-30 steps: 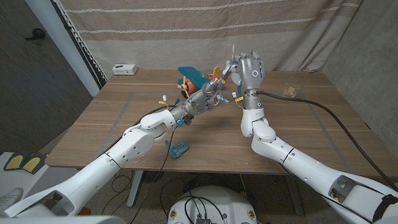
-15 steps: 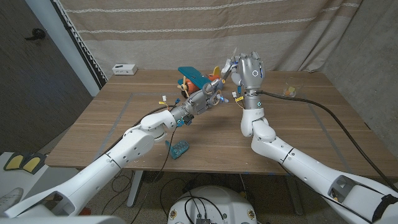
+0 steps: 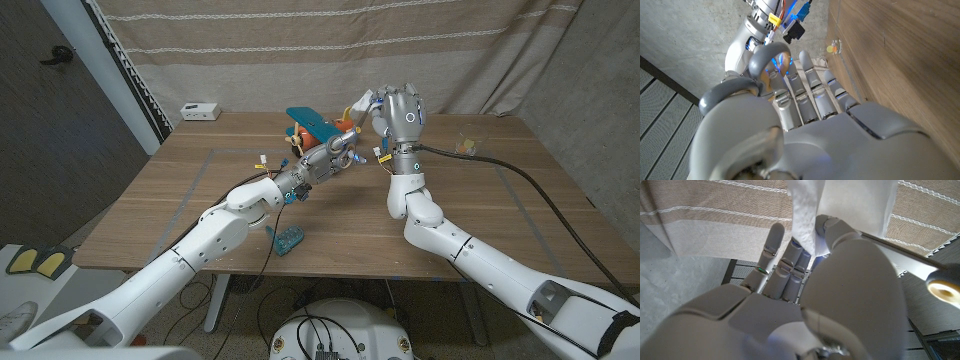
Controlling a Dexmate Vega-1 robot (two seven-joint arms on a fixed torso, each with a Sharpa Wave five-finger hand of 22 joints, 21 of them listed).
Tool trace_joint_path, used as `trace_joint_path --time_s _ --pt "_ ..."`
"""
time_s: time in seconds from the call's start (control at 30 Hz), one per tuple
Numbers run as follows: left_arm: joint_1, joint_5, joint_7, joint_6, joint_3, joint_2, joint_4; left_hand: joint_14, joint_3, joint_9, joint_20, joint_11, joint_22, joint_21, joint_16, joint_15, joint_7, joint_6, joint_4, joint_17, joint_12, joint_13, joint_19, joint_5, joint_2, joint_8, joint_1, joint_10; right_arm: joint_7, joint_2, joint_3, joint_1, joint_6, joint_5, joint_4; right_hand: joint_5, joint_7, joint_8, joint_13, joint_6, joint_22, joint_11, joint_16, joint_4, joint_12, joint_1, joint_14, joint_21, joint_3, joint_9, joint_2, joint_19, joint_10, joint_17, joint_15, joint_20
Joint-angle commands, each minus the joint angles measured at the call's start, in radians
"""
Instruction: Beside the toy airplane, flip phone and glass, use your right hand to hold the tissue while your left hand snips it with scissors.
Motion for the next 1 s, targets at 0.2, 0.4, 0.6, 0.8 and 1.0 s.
trace_joint_path --time_s 0.2,0.4,0.6,0.8,1.0 --pt "0.000 0.001 -0.010 -0.015 -0.001 -0.002 0.010 0.013 0.058 0.053 -0.016 -0.067 0.009 0.020 -0.011 -0.133 -0.086 -0.101 0.068 -0.007 0.006 0.170 0.016 0.011 0.104 0.012 0.117 0.019 0.016 -0.003 0.001 0.010 -0.015 0.006 0.007 -0.001 -0.002 0.006 0.185 -0.001 0.002 -0.033 0.001 -0.001 0.002 0.007 0.009 0.007 0.009 0.007 0.006 0.001 0.101 -0.002 -0.010 -0.142" --pt "-0.008 -0.011 -0.032 -0.001 0.002 0.004 0.015 0.019 0.062 0.044 -0.018 -0.067 0.005 0.019 -0.010 -0.134 -0.087 -0.097 0.077 -0.008 0.006 0.167 0.018 0.020 0.094 0.010 0.120 0.032 0.024 -0.001 0.000 0.013 -0.022 0.008 0.011 -0.002 -0.001 0.007 0.183 -0.001 0.002 -0.034 0.002 0.000 -0.003 0.005 0.009 0.009 0.012 0.008 0.006 0.001 0.097 0.000 -0.010 -0.141" --pt "-0.010 -0.019 -0.047 0.007 0.004 0.007 0.015 0.019 0.068 0.032 -0.015 -0.067 0.002 0.017 -0.011 -0.134 -0.077 -0.087 0.080 -0.010 0.004 0.163 0.014 0.026 0.088 0.009 0.131 0.041 0.027 -0.001 0.000 0.015 -0.030 0.008 0.011 -0.003 -0.001 0.007 0.183 -0.001 0.002 -0.032 0.003 0.000 -0.004 0.005 0.011 0.010 0.014 0.009 0.005 0.001 0.098 0.000 -0.010 -0.142" --pt "-0.009 -0.018 -0.051 0.013 0.004 0.016 0.006 0.019 0.070 0.034 -0.013 -0.067 0.000 0.016 -0.012 -0.134 -0.075 -0.089 0.081 -0.011 0.002 0.160 0.013 0.028 0.085 0.010 0.138 0.043 0.034 0.001 0.003 0.014 -0.044 0.011 0.007 -0.003 -0.001 0.007 0.185 -0.001 0.001 -0.033 0.001 0.000 -0.004 0.004 0.007 0.009 0.017 0.010 0.004 0.000 0.098 -0.002 -0.010 -0.141" --pt "-0.007 -0.033 -0.064 0.018 0.003 0.018 0.006 0.021 0.070 0.028 -0.014 -0.066 -0.003 0.016 -0.012 -0.134 -0.080 -0.087 0.084 -0.012 -0.002 0.155 0.015 0.031 0.080 0.009 0.143 0.048 0.040 0.003 0.004 0.014 -0.059 0.012 0.005 -0.005 -0.001 0.006 0.186 -0.003 0.001 -0.034 0.002 0.000 -0.005 0.003 0.010 0.010 0.019 0.011 0.004 0.000 0.097 -0.001 -0.010 -0.141"
